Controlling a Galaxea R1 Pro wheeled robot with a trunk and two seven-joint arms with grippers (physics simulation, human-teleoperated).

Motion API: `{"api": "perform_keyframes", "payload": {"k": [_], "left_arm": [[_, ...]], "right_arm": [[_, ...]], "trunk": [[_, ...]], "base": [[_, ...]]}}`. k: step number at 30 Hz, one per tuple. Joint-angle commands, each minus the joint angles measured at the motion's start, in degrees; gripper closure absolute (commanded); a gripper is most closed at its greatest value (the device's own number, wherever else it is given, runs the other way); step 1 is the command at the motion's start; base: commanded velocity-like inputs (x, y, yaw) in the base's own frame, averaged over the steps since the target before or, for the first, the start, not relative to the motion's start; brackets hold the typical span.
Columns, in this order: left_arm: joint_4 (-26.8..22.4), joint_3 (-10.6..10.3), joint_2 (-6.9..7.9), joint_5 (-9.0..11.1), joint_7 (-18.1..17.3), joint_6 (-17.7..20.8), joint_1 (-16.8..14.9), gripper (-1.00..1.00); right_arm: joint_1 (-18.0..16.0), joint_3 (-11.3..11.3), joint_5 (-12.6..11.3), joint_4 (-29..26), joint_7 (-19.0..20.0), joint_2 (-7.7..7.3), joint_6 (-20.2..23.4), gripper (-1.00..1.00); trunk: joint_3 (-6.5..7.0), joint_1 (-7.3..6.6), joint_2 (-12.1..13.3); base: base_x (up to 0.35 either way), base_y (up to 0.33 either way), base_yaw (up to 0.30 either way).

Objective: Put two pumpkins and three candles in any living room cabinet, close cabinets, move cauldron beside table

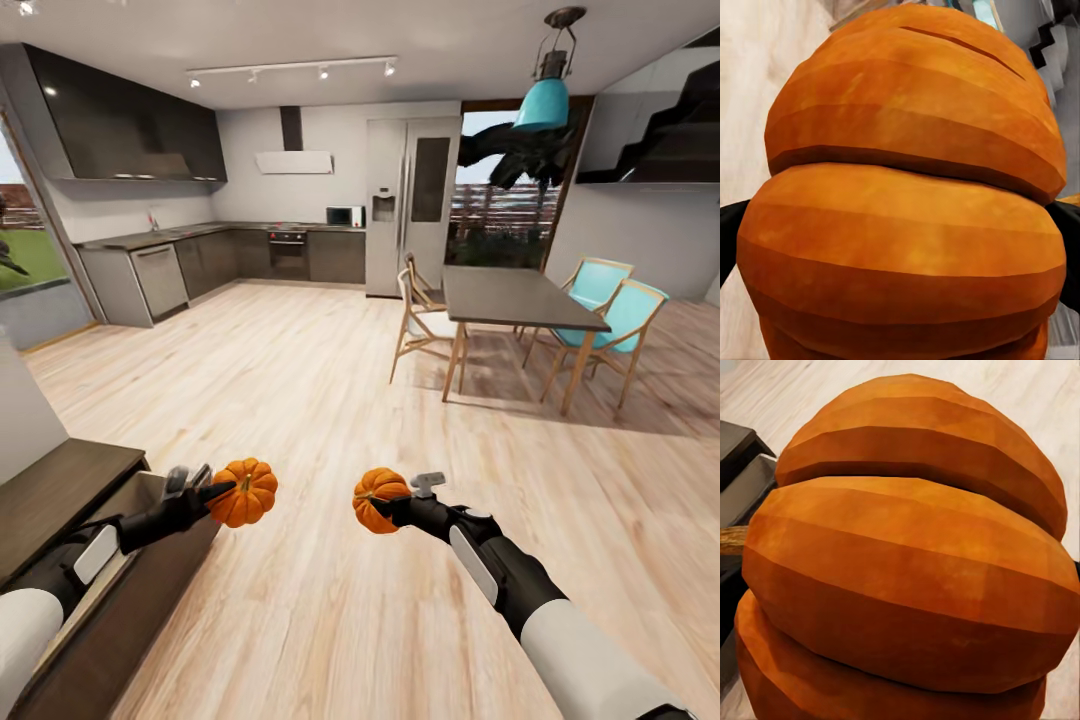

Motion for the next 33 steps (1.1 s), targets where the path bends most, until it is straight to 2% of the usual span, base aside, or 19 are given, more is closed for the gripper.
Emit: {"api": "perform_keyframes", "payload": {"k": [1,9,19,33], "left_arm": [[0.0,0.2,0.00,0.3,-0.1,0.2,0.0,1.00],[0.0,0.1,0.00,0.3,-0.1,0.1,0.0,1.00],[0.0,0.1,-0.14,0.3,-0.1,-0.4,0.1,1.00],[0.0,0.1,-0.11,0.3,-0.1,-0.4,0.1,1.00]], "right_arm": [[0.0,0.0,-0.1,0.0,-0.1,0.00,0.0,1.00],[0.0,0.0,-0.1,0.0,-0.1,0.00,0.0,1.00],[0.0,0.0,-0.1,0.0,-0.1,0.00,0.1,1.00],[0.0,0.0,-0.1,0.0,-0.1,0.00,0.0,1.00]], "trunk": [[0.01,0.00,0.0],[0.01,0.00,0.0],[0.01,0.00,0.0],[0.01,0.00,0.0]], "base": [[0.333,0.000,0.283],[0.298,-0.091,0.284],[0.015,-0.025,0.284],[0.159,-0.287,0.284]]}}
